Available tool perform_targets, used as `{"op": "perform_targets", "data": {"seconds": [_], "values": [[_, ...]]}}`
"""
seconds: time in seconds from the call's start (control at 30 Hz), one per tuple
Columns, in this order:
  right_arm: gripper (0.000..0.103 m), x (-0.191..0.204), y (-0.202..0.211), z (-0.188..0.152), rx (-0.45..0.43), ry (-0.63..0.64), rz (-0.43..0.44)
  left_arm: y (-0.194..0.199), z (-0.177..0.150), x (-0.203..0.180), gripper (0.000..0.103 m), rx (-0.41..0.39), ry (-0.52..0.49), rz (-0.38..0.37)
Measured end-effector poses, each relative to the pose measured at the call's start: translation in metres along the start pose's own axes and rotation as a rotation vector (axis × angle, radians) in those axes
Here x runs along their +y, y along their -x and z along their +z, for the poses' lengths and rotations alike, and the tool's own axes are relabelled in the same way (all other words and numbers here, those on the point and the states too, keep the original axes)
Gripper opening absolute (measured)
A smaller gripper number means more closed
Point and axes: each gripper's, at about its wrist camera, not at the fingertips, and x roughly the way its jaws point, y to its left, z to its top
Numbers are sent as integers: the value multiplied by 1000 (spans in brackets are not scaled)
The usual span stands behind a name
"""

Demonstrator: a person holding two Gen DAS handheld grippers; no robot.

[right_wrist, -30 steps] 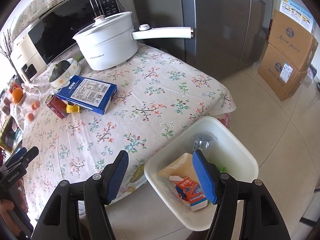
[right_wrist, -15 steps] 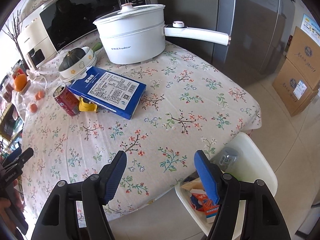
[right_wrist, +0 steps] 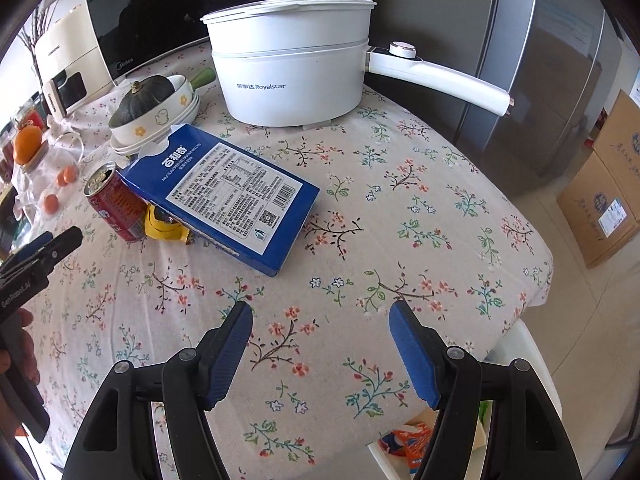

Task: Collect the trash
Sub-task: 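Grasp the red milk can with the left tool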

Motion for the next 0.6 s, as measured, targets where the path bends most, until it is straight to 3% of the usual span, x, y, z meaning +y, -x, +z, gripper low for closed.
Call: {"op": "perform_targets", "data": {"seconds": [0.13, 0.33, 0.4, 0.43, 0.6], "values": [[72, -5, -9, 2, 18, -20, 16, -19, 6, -14, 79, -15, -2, -22], [72, -10, -13, 0, 31, -35, 21, -34, 14, -18, 79, -56, 39, -7], [72, -9, -13, -2, 30, -29, 12, -38, 15, -15, 71, -61, 54, -4], [72, -8, -13, -3, 31, -22, 7, -41, 17, -14, 57, -57, 56, -5], [72, 1, -13, -8, 25, 26, -33, -30, 17, -12, 56, -57, 37, 15]]}}
